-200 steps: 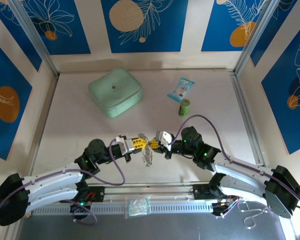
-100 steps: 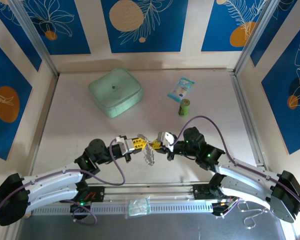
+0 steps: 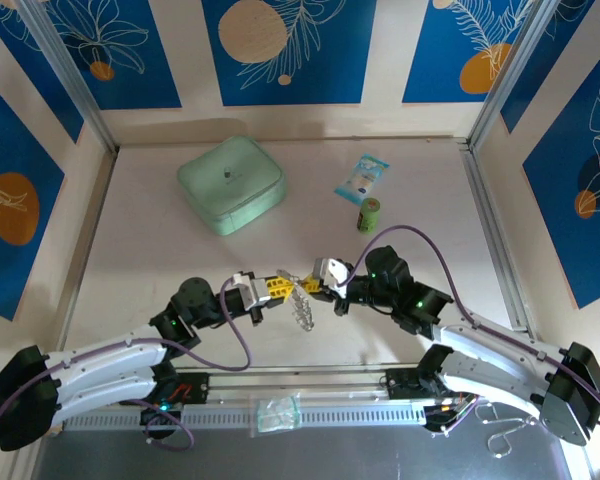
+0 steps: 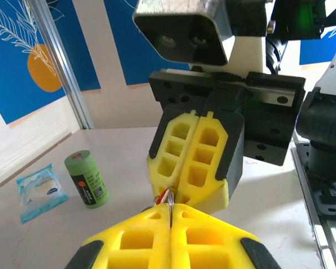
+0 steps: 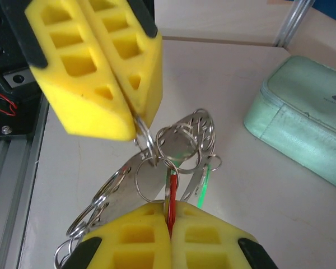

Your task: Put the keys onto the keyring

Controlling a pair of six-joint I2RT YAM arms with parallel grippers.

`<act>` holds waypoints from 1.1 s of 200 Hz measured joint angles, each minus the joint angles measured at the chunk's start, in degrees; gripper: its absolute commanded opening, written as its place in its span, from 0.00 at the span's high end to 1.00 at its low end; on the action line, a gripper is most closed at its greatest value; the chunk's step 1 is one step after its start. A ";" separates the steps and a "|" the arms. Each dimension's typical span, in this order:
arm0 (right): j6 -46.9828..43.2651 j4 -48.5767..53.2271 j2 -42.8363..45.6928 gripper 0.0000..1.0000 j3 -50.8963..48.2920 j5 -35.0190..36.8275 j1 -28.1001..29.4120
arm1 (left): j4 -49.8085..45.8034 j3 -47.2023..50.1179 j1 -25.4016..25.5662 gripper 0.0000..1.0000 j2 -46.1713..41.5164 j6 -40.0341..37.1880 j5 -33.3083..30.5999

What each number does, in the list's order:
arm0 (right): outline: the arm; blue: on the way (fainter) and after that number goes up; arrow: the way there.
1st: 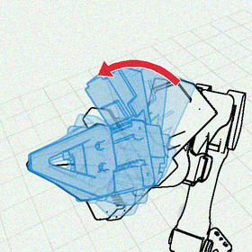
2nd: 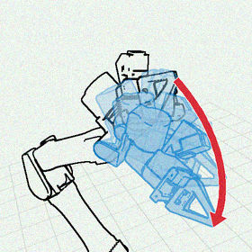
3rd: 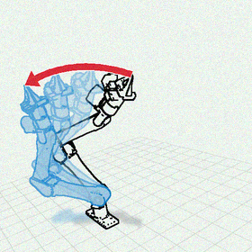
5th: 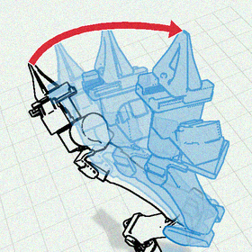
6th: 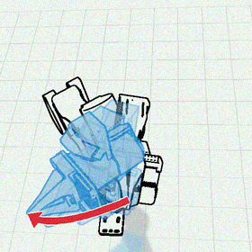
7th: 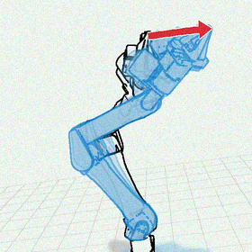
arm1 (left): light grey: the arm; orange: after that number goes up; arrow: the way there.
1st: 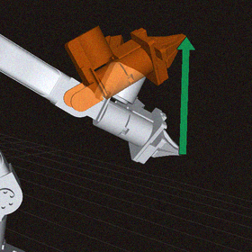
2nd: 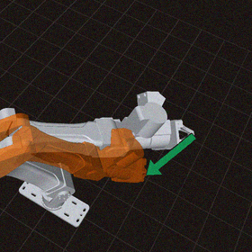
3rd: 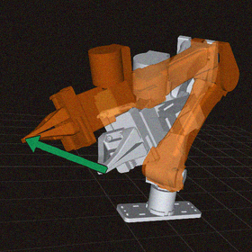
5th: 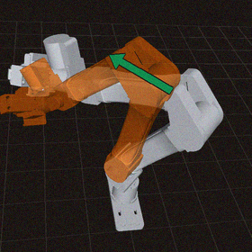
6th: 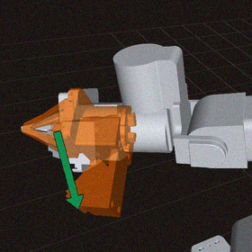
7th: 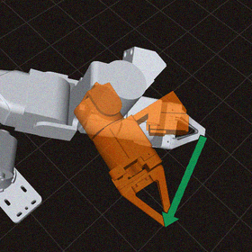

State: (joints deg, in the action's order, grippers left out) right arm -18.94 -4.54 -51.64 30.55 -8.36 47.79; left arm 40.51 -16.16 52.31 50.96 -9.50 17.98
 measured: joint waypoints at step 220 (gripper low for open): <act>-8.15 14.29 0.85 1.00 8.31 4.79 -0.13 | -5.55 -0.61 0.11 0.43 -1.44 -2.21 -7.04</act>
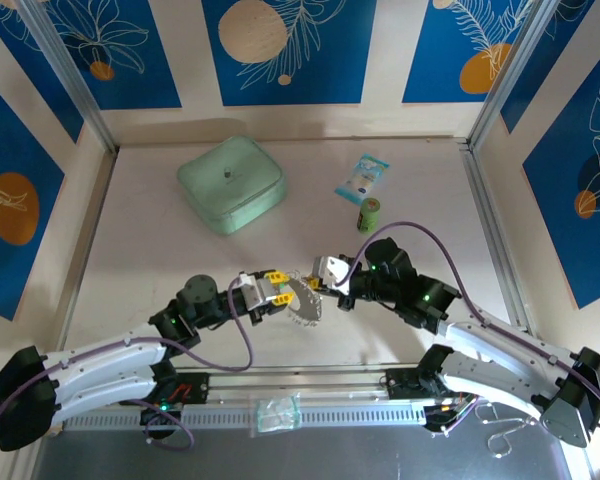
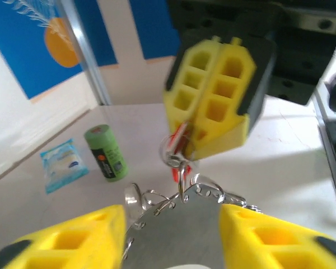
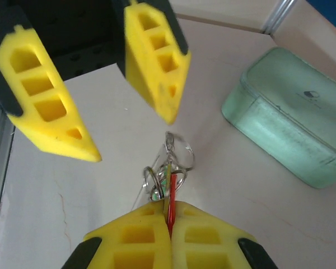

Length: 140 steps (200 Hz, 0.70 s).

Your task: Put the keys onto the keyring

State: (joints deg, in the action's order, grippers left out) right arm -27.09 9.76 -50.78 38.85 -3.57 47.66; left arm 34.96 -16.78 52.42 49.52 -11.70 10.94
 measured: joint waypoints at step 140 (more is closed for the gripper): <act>9.46 -12.13 -25.70 1.00 14.47 -4.28 10.51 | -11.54 -0.02 -0.07 0.28 -26.05 7.80 -62.97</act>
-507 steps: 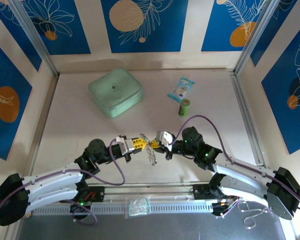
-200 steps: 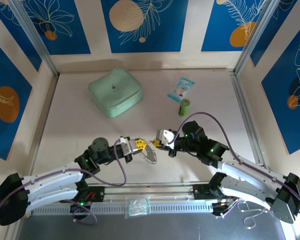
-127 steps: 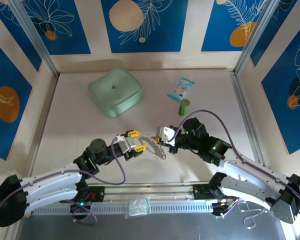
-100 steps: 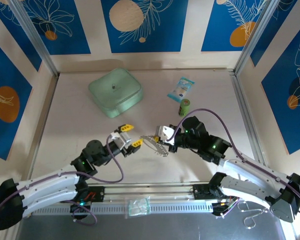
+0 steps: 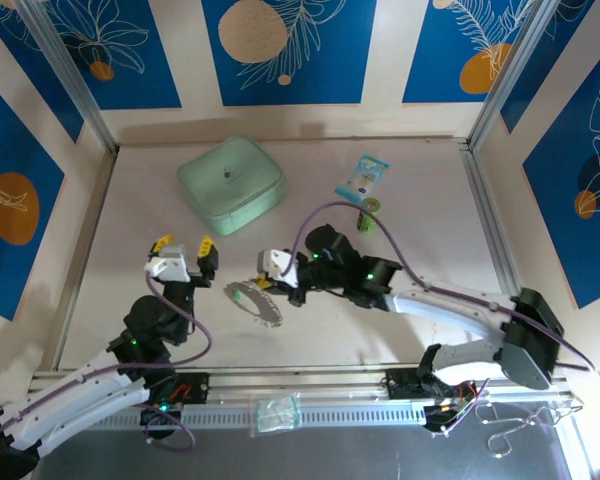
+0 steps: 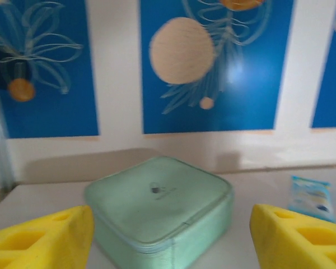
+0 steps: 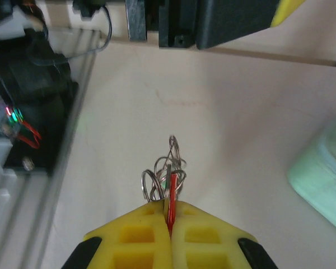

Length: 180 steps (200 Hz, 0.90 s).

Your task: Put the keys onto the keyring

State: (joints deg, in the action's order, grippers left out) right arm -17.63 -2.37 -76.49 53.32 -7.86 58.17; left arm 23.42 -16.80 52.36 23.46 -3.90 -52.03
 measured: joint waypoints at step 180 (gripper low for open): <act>-18.25 24.24 -14.95 1.00 3.10 17.22 -7.69 | -15.30 -1.57 -1.18 0.27 0.96 6.64 -11.28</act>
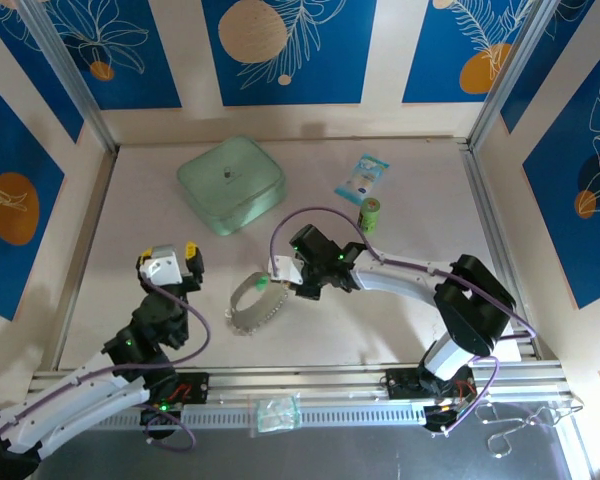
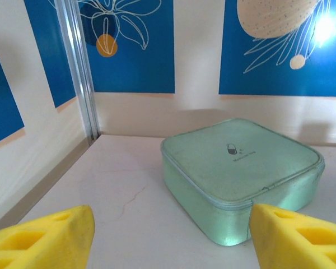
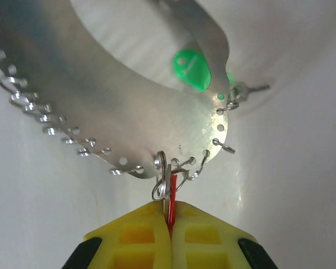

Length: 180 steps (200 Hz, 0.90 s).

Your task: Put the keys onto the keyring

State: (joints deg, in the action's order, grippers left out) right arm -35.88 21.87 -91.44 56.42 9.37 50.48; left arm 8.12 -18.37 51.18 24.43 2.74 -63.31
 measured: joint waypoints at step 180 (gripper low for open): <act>-2.64 17.81 -2.21 0.67 -2.86 17.66 -6.60 | 1.84 0.00 -8.76 0.16 14.78 1.53 7.74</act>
State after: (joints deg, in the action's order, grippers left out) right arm -38.52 39.68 -93.65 53.56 27.03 43.88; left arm 9.96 -18.37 42.41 39.20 4.27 -55.57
